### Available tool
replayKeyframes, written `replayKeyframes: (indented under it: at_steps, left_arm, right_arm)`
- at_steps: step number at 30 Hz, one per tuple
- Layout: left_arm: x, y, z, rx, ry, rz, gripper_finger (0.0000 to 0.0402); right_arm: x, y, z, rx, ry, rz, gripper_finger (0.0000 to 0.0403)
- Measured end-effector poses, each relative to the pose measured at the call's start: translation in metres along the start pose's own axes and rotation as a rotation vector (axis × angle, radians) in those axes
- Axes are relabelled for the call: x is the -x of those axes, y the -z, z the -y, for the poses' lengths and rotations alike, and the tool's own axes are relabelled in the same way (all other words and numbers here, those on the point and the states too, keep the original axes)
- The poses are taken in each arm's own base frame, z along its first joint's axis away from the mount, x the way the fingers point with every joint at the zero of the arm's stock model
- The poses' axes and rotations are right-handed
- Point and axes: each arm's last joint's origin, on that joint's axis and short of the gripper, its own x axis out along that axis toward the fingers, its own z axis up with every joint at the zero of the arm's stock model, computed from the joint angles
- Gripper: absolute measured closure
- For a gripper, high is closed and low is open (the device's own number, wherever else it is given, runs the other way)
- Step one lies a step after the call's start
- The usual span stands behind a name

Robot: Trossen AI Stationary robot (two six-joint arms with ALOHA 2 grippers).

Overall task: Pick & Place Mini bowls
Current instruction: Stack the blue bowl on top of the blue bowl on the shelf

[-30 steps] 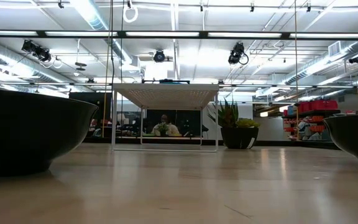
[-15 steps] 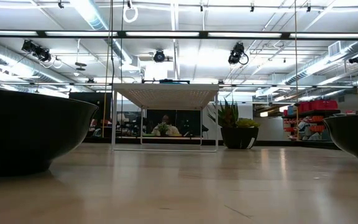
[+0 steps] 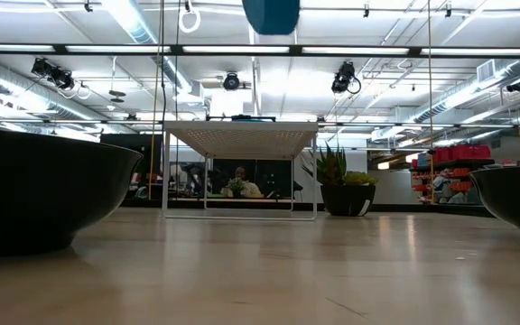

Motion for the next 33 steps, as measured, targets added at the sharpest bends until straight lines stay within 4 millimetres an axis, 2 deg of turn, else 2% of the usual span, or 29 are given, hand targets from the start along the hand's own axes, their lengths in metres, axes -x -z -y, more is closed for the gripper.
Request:
replayKeyframes:
  at_steps: [9, 14, 17, 27, 33]
  left_arm:
    - [0.0, 0.004, -0.006, -0.001, -0.067, -0.045, 0.0003]
    - [0.0, 0.007, -0.011, -0.007, -0.115, -0.073, 0.0003]
    - [0.0, 0.009, -0.013, -0.012, -0.136, -0.086, 0.0003]
    - [0.001, 0.01, -0.017, -0.019, -0.187, -0.089, 0.0003]
    - [0.002, 0.011, -0.019, -0.03, -0.216, -0.091, 0.0003]
  right_arm:
    - [-0.023, 0.016, 0.019, 0.028, 0.192, -0.189, 0.0403]
    - [-0.036, 0.022, 0.036, 0.069, 0.243, -0.265, 0.0403]
    - [-0.037, 0.016, 0.048, 0.108, 0.257, -0.291, 0.0403]
    - [-0.043, -0.02, 0.098, 0.32, 0.3, -0.387, 0.0403]
    - [-0.058, -0.015, 0.122, 0.531, 0.344, -0.482, 0.0403]
